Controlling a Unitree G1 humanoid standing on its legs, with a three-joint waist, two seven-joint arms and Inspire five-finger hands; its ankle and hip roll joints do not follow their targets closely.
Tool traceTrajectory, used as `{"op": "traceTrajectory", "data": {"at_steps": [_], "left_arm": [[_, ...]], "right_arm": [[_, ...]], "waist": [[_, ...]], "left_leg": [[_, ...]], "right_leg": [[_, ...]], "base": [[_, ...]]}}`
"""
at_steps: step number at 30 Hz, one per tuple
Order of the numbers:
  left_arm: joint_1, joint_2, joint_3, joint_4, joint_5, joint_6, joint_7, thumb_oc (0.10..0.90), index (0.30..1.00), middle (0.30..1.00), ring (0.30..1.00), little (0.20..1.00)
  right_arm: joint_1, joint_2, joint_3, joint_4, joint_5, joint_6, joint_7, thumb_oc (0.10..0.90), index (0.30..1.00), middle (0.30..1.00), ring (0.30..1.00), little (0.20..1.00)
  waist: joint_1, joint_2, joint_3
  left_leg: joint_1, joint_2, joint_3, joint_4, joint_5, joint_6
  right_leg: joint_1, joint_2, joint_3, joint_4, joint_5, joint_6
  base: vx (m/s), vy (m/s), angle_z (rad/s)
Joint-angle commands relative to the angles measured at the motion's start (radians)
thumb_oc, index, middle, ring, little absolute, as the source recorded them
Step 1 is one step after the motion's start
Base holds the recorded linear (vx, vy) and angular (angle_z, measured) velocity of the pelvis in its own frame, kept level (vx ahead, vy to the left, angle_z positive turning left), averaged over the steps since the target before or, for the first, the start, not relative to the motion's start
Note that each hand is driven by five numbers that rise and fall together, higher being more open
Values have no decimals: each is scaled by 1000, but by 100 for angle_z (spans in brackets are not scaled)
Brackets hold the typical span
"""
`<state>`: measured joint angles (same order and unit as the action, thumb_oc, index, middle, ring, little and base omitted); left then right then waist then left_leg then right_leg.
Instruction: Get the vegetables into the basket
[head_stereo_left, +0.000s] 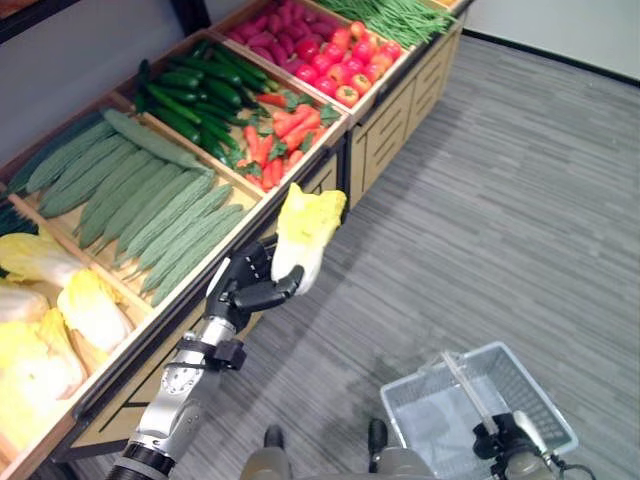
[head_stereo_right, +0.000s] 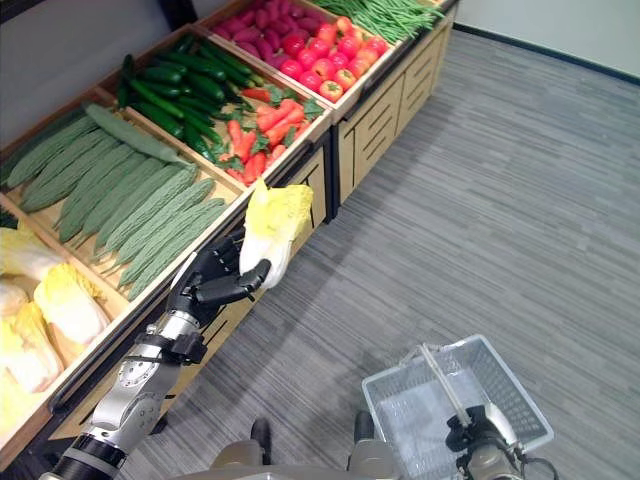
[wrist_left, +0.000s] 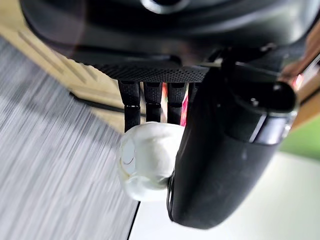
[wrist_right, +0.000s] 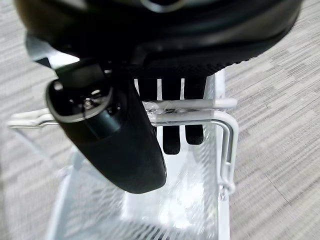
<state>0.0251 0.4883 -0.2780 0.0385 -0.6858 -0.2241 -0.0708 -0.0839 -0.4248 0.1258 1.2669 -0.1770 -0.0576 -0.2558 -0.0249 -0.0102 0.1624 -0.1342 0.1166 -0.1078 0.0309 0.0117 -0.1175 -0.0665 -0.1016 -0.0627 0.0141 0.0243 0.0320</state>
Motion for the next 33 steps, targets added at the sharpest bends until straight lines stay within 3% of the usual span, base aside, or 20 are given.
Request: {"op": "traceTrajectory", "data": {"at_steps": [1,3,6,13,19,21,22,23,28,33], "left_arm": [[-78,-7,54,-133,-1,-114,4,400,300,300,300,300],[-70,-2,60,-139,-2,-117,7,400,300,300,300,300],[-59,5,64,-145,-8,-126,0,400,300,300,300,300],[-50,59,55,-166,-9,-125,-20,400,300,300,300,300],[-43,92,49,-162,-8,-127,-25,400,300,300,300,300],[-55,112,51,-149,-2,-125,-21,400,300,300,300,300],[-54,122,53,-141,11,-123,-20,400,300,300,300,300],[-53,126,54,-141,15,-122,-19,400,300,300,300,300],[-42,150,48,-135,40,-115,-31,400,300,300,300,300],[-60,175,8,-116,90,-108,-37,400,300,300,300,300]], "right_arm": [[-4,-80,21,-25,39,-39,-55,400,300,300,300,300],[-11,-81,31,-25,35,-45,-55,400,300,300,300,300],[-15,-76,46,-30,28,-52,-51,400,300,300,300,300],[8,-56,46,-48,19,-51,-29,400,300,300,300,300],[-14,-65,36,-89,19,-49,-38,400,300,300,300,300],[-43,-75,36,-132,20,-47,-50,400,300,300,300,300],[-56,-82,40,-150,20,-52,-55,400,300,300,300,300],[-69,-91,42,-153,19,-54,-59,400,300,300,300,300],[-82,-126,55,-276,-2,-69,-71,400,300,300,300,300],[-98,-154,72,-427,-1,-92,-66,400,300,300,300,300]], "waist": [[28,-2,2],[41,4,3],[48,6,2],[39,-27,-20],[34,-53,-18],[60,-50,-5],[72,-44,-1],[84,-41,-8],[102,-67,-54],[88,-65,-78]], "left_leg": [[-67,-15,-37,16,80,2],[-82,-37,-116,-1,93,-2],[-80,-59,-153,0,91,0],[-32,-101,-48,15,29,60],[-19,-131,37,18,1,93],[-28,-120,81,30,-4,105],[-21,-112,99,28,-6,107],[-22,-108,109,27,-4,109],[6,-110,161,-13,2,96],[31,-82,174,-54,26,71]], "right_leg": [[-38,31,8,8,-10,63],[-34,40,40,13,-18,62],[-32,44,86,20,-21,70],[-40,-14,158,44,-9,118],[-102,-60,203,31,77,174],[-123,-96,87,73,81,163],[-95,-122,-16,107,65,152],[-82,-135,-55,129,62,145],[-31,-151,-115,17,91,167],[2,-129,-123,-66,92,166]], "base": [[61,35,-79],[83,68,-55],[62,134,-66],[57,256,-38],[-61,200,-54],[-149,176,-65],[-136,132,-101],[-101,97,-127],[-3,-11,-45],[13,-101,-11]]}}
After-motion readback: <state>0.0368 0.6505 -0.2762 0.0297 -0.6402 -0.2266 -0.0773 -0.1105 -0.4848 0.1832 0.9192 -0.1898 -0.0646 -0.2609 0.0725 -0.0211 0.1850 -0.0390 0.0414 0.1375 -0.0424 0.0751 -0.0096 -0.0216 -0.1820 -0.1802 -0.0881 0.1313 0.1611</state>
